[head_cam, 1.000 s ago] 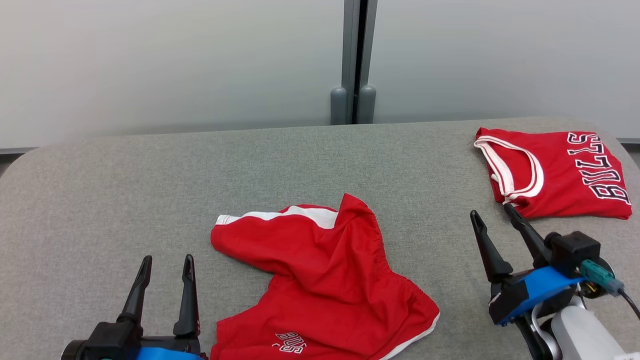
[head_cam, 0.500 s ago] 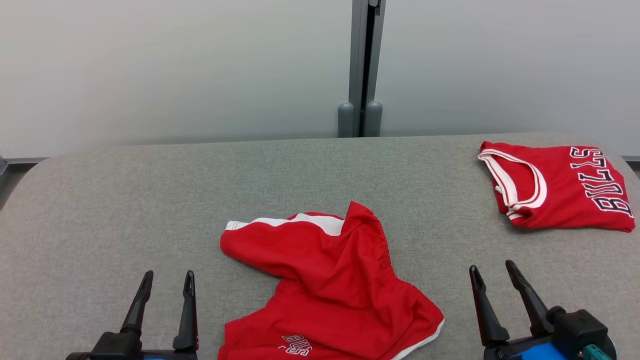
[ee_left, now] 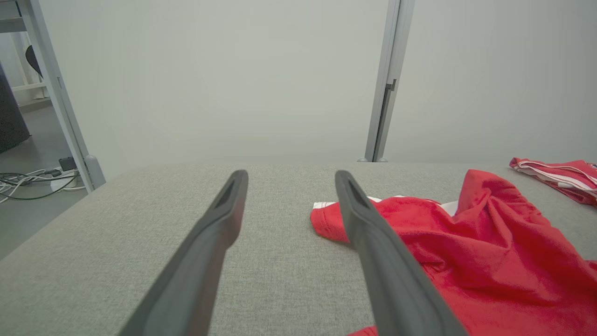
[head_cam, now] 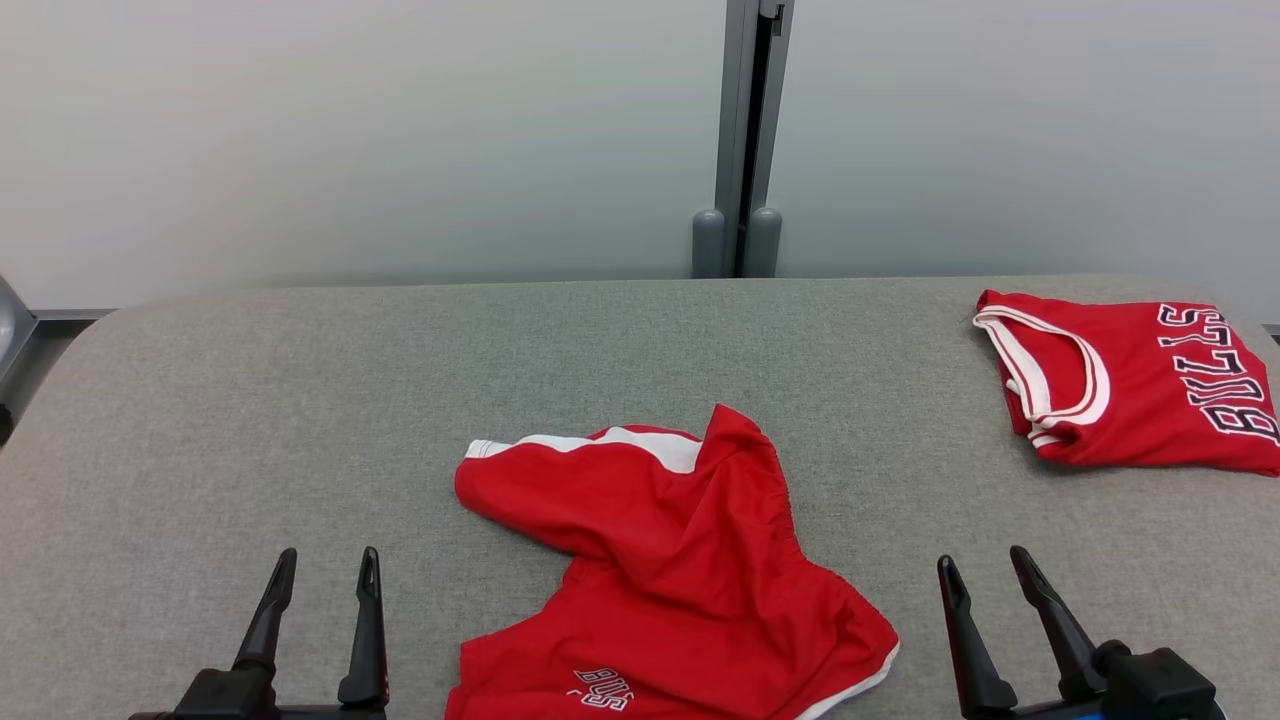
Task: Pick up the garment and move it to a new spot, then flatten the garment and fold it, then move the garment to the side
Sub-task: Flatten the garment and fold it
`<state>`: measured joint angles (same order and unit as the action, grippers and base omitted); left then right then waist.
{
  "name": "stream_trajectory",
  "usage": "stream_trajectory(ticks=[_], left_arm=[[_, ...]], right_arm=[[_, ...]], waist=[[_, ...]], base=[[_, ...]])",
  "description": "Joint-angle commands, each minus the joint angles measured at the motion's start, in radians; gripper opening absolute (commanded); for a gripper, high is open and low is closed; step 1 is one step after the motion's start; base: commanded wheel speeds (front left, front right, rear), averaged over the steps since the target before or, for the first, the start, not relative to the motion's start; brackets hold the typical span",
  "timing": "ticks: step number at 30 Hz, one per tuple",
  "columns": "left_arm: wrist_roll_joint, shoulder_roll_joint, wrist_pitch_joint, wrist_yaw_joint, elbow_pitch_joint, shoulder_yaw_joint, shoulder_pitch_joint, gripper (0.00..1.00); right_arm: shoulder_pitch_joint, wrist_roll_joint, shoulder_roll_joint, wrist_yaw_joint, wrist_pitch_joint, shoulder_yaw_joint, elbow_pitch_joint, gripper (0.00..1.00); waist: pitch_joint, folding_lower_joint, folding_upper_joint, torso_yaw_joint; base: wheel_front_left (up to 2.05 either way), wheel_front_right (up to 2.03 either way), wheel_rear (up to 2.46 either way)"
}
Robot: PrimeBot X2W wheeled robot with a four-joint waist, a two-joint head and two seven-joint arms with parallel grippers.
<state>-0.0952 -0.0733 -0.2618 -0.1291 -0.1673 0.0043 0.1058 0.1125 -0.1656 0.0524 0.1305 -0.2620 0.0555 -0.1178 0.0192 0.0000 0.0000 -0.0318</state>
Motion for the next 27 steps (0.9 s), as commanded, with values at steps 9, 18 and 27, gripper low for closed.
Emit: stream_trajectory(ticks=[9,18,27], left_arm=[[0.004,0.002,-0.004,-0.002,-0.009,0.003,-0.001,1.0],[-0.01,-0.045,-0.004,-0.002,-0.041,-0.13,0.02,1.0],[-0.059,-0.103,-0.004,-0.002,-0.099,-0.293,0.077,1.0]], right_arm=[[0.013,-0.005,-0.002,0.0,-0.004,-0.002,-0.007,1.0],[0.002,0.011,-0.002,0.0,-0.004,-0.019,-0.044,1.0],[-0.042,0.013,0.082,0.001,-0.003,0.035,-0.171,1.0]], waist=[[-0.002,0.0,0.0,-0.006],[-0.01,0.0,0.0,-0.009],[-0.021,0.0,0.0,-0.01]], base=[[0.0,0.0,0.0],[0.0,0.0,0.0],[0.0,0.0,0.0]])
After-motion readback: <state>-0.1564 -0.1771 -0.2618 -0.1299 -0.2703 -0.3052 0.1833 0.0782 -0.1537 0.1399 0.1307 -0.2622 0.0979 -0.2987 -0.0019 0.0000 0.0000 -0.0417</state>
